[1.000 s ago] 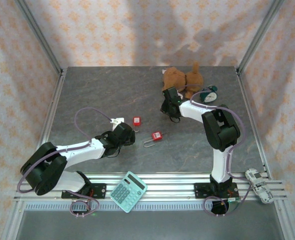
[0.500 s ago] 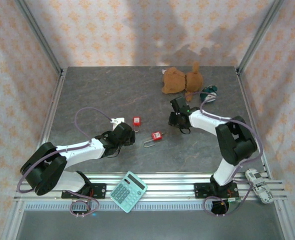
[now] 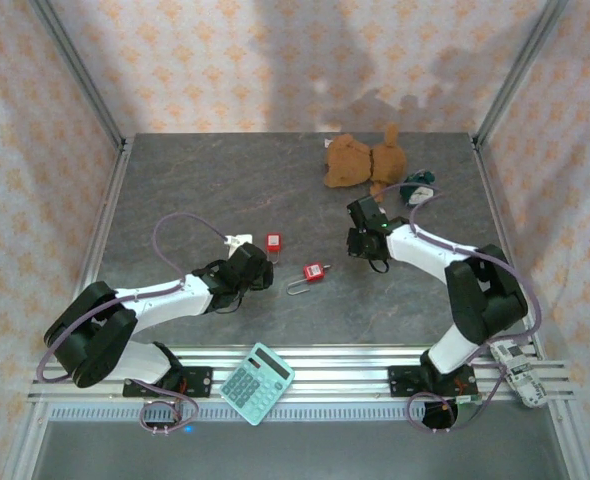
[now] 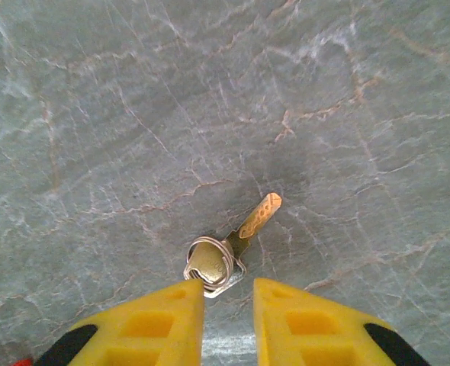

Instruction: Unlock with the key

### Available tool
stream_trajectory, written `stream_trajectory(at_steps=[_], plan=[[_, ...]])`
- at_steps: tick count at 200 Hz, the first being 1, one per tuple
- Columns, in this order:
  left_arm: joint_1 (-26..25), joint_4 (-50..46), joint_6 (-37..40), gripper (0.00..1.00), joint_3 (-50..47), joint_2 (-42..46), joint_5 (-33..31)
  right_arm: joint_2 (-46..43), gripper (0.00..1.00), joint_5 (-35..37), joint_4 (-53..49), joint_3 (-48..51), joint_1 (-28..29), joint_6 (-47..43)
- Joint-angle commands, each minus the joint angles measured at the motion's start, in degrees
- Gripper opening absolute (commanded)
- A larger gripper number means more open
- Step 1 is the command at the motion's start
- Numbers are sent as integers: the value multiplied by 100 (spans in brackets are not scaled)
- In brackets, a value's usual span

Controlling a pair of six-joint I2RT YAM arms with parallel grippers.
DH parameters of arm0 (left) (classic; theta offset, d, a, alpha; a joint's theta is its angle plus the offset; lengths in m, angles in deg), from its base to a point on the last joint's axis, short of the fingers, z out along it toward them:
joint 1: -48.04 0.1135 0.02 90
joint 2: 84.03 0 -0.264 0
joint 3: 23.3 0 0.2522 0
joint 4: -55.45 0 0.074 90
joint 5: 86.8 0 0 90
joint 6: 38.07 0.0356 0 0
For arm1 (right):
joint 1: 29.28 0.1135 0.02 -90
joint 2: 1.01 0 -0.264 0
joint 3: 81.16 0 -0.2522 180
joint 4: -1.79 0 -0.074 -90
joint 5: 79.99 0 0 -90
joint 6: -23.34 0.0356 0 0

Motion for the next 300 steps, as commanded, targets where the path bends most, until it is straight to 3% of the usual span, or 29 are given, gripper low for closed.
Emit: stream_trajectory(at_steps=[1, 27, 59, 176, 211, 300], plan=[[-46, -82, 49, 78, 107, 93, -61, 292, 24, -107, 86, -51, -30, -162], [-47, -152, 55, 78, 124, 141, -57, 378, 28, -258, 249, 73, -212, -38], [-48, -161, 59, 78, 109, 156, -86, 359, 27, -590, 554, 176, -283, -92], [-48, -183, 77, 77, 313, -50, 26, 452, 12, -494, 443, -22, -279, -194], [-50, -209, 85, 77, 291, 27, -19, 408, 7, -833, 516, -63, -283, -168], [-47, -191, 75, 76, 415, -102, 55, -234, 0, -970, 772, 165, -282, -64]])
